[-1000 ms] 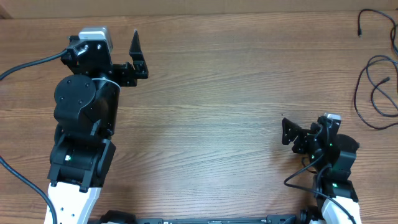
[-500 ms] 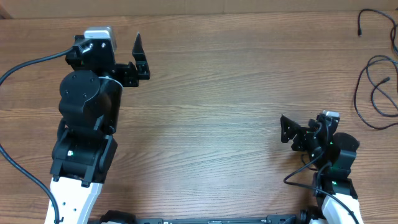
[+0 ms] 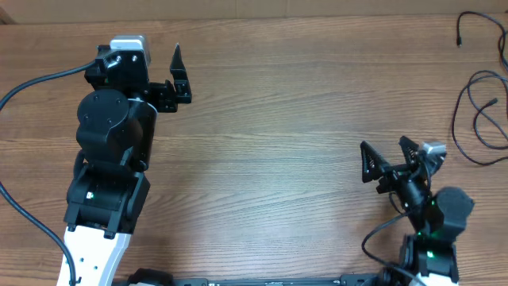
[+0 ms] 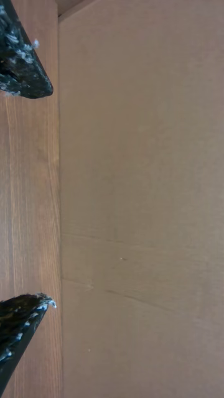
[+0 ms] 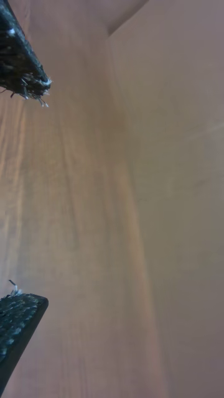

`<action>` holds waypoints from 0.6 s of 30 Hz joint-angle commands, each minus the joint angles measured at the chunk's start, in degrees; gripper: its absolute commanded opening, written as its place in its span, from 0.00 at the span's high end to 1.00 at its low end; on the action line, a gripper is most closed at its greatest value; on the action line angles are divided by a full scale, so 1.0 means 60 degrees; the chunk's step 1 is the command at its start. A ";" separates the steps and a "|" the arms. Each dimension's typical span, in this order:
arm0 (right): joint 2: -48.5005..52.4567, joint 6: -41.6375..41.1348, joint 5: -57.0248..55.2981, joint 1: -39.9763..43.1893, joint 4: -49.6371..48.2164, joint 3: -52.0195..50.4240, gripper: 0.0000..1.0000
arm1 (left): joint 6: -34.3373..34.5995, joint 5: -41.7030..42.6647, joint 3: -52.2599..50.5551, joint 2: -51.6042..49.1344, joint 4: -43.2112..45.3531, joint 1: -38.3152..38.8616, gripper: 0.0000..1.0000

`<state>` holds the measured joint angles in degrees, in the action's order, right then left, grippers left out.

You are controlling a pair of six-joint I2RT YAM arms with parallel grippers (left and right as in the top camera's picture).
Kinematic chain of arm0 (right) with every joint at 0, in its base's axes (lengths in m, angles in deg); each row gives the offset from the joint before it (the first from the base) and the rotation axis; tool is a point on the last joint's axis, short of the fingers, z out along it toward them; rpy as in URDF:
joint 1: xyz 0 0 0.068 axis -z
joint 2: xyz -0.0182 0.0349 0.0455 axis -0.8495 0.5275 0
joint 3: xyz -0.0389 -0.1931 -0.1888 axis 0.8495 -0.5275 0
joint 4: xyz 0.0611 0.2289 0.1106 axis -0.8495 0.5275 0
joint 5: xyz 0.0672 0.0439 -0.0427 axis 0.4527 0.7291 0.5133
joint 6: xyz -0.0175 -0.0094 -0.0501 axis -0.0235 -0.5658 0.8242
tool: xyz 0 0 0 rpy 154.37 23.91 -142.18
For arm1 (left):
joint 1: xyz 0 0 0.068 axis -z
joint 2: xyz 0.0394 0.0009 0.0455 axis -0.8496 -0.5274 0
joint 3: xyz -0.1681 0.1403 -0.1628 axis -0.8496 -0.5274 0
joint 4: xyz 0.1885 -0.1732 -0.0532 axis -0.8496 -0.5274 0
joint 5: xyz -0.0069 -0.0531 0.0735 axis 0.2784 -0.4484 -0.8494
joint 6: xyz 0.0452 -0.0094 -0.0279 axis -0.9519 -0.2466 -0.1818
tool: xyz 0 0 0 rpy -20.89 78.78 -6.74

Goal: Untangle cables

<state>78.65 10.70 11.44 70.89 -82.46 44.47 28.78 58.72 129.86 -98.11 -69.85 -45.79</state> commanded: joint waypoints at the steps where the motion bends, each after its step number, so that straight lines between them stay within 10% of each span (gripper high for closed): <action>1: -0.0871 -0.0051 -0.0248 0.0036 0.0342 0.0280 0.00 | -0.0222 0.0033 -0.0098 -0.0029 0.0015 0.0018 0.00; 18: -0.2841 0.0033 -0.1683 0.0036 0.3672 0.1610 0.00 | -0.0222 0.0000 -0.0098 -0.0029 -0.0076 0.0018 0.00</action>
<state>62.10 10.57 5.57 70.89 -62.31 50.88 28.76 58.72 129.84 -98.11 -70.18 -45.79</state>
